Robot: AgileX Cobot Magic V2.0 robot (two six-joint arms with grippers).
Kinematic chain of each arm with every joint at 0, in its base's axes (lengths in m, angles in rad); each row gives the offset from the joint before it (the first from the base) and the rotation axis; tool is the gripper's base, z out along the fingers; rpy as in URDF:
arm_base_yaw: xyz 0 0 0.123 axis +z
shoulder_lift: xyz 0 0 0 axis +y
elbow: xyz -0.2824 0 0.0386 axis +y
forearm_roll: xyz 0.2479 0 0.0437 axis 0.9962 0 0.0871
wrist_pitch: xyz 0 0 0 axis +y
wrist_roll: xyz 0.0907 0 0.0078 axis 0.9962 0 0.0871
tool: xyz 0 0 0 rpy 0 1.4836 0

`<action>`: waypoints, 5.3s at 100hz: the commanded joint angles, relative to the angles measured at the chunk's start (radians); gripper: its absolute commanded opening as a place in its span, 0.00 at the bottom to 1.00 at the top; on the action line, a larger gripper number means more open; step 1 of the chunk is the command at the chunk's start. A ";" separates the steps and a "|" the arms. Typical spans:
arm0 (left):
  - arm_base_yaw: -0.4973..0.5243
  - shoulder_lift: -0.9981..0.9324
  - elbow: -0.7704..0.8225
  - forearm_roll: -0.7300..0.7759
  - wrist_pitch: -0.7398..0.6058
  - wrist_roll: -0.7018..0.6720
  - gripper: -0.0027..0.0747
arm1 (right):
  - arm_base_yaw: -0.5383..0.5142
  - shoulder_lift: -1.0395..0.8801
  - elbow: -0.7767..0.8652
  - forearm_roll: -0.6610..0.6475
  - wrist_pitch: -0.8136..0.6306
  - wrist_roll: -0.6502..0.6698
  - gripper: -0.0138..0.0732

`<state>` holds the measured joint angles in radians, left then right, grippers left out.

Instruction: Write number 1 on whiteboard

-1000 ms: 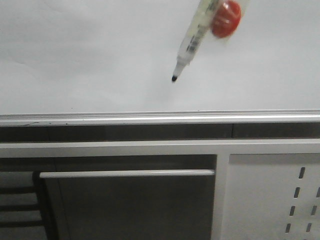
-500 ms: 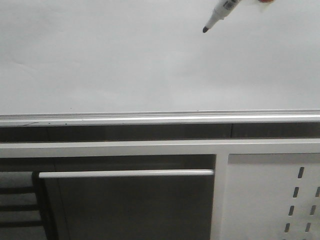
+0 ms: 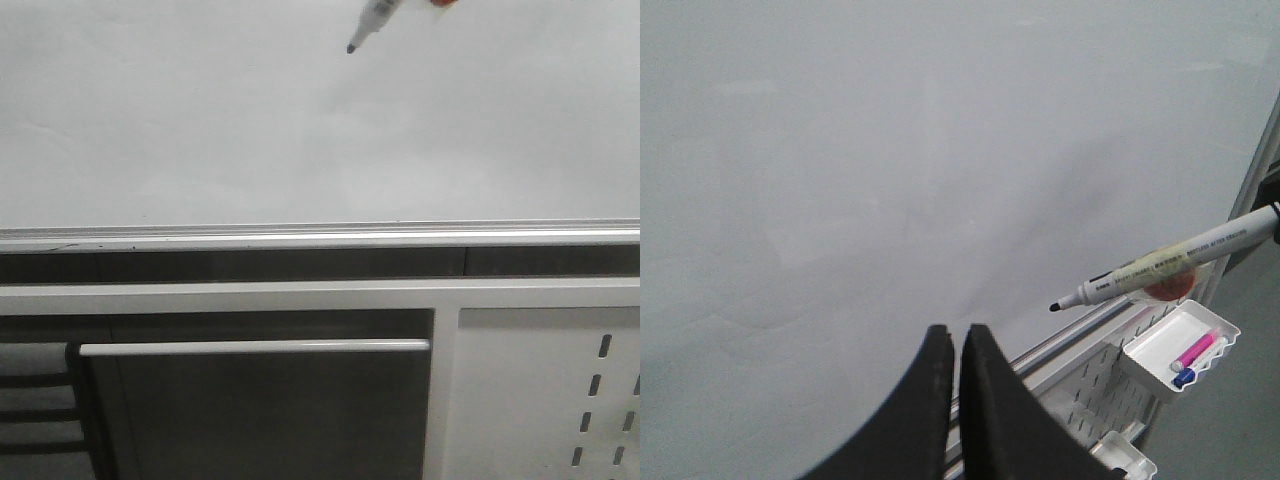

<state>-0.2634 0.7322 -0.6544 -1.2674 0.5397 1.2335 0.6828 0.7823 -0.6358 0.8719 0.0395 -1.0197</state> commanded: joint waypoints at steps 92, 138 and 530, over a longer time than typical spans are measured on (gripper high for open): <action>0.002 -0.004 -0.027 -0.040 -0.029 -0.006 0.01 | 0.032 0.258 -0.060 -0.052 -0.149 -0.015 0.10; 0.000 0.147 -0.027 -0.188 0.296 0.123 0.01 | -0.015 0.053 -0.097 0.048 0.225 0.022 0.10; -0.274 0.612 -0.253 -0.576 -0.514 0.696 0.12 | -0.496 0.276 -0.515 0.146 0.758 0.099 0.66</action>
<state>-0.5662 1.3566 -0.8616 -1.7815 0.0952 1.9386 0.1957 1.0805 -1.1192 0.9666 0.8355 -0.9214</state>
